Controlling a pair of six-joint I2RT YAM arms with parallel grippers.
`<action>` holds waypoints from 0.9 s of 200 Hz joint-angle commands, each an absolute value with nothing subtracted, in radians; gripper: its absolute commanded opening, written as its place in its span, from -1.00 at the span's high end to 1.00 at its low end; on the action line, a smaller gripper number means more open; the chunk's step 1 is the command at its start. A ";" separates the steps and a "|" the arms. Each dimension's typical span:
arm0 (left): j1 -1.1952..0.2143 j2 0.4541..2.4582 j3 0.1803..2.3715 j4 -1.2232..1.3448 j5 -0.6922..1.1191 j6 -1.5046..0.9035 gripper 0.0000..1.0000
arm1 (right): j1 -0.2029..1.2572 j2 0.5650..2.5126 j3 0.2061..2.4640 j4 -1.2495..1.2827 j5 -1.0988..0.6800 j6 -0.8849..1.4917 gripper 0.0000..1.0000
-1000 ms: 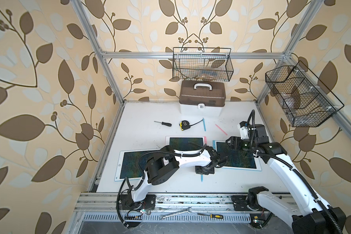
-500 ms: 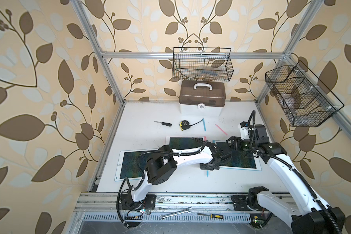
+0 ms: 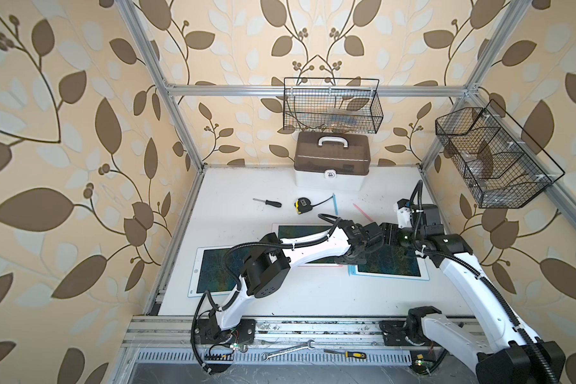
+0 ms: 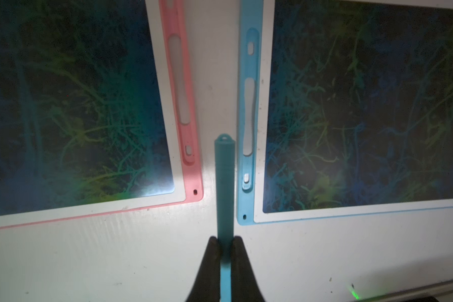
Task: Place the stylus back onto the writing tablet
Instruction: Pick up the stylus from the center of the board, then place the stylus on the writing tablet.
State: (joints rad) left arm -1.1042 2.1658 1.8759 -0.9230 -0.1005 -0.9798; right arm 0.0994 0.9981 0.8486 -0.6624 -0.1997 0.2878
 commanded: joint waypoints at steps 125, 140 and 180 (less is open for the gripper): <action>-1.029 2.371 2.142 -0.952 -0.020 -0.885 0.79 | 0.071 1.017 0.841 -0.670 -0.204 0.284 -0.54; -1.028 2.393 2.160 -0.947 -0.016 -0.876 0.79 | 0.069 1.017 0.841 -0.672 -0.204 0.283 -0.54; -1.020 2.443 2.223 -0.952 -0.020 -0.846 0.79 | 0.067 1.023 0.849 -0.678 -0.197 0.279 -0.54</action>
State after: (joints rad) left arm -1.0210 2.4218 2.1651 -0.9428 -0.0257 -0.8761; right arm 0.0582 1.0176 0.8467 -0.6651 -0.1680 0.2916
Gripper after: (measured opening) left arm 0.106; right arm 0.772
